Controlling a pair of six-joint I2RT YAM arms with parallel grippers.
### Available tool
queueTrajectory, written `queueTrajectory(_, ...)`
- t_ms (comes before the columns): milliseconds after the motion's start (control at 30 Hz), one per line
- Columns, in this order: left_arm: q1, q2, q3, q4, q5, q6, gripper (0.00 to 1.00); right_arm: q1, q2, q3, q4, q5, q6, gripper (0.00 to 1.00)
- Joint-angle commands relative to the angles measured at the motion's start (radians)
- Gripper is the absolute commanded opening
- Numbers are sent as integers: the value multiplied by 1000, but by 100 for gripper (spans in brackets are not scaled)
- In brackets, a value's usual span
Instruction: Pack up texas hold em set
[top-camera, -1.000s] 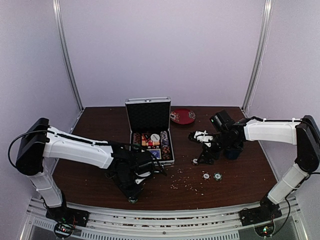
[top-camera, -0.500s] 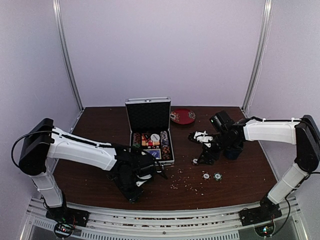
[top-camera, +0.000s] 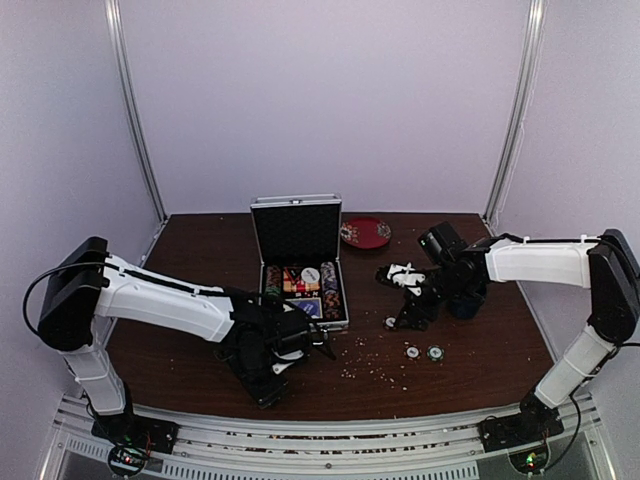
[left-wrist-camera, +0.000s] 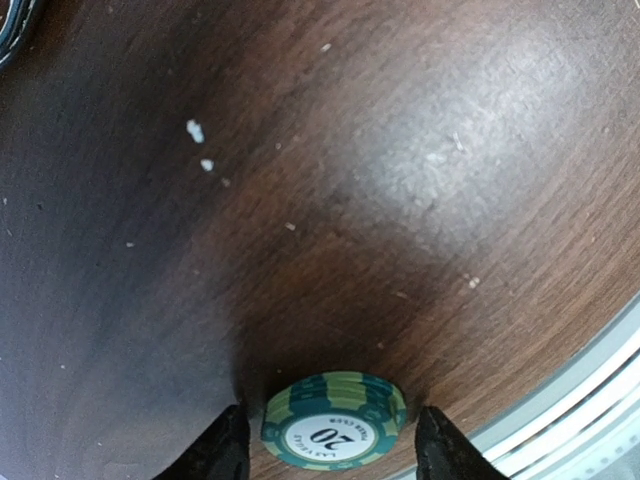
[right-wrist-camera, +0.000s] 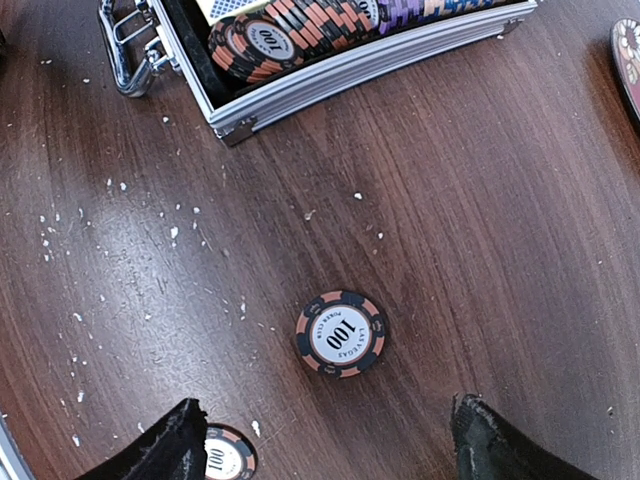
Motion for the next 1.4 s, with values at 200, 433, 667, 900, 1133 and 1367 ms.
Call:
queueTrajectory(200,-10,32,14,-16,-25,-4,54,12,10,19,-17,-2,-4,84)
queueTrajectory(433,-23,57,14,-25,-20,1,50,15,17,22,-21,-2,-6,84)
queueTrajectory(667,-24,61,12,-27,-3,10,39,19,19,22,-23,-2,-7,85)
queueTrajectory(900,-24,55,22,-30,-9,18,30,19,18,24,-26,-3,-7,84)
queueTrajectory(1133,-24,2,82,-51,-68,9,24,20,15,23,-28,-2,-8,84)
queueTrajectory(1367,-20,-45,161,-64,-171,4,24,19,10,22,-27,2,-8,84)
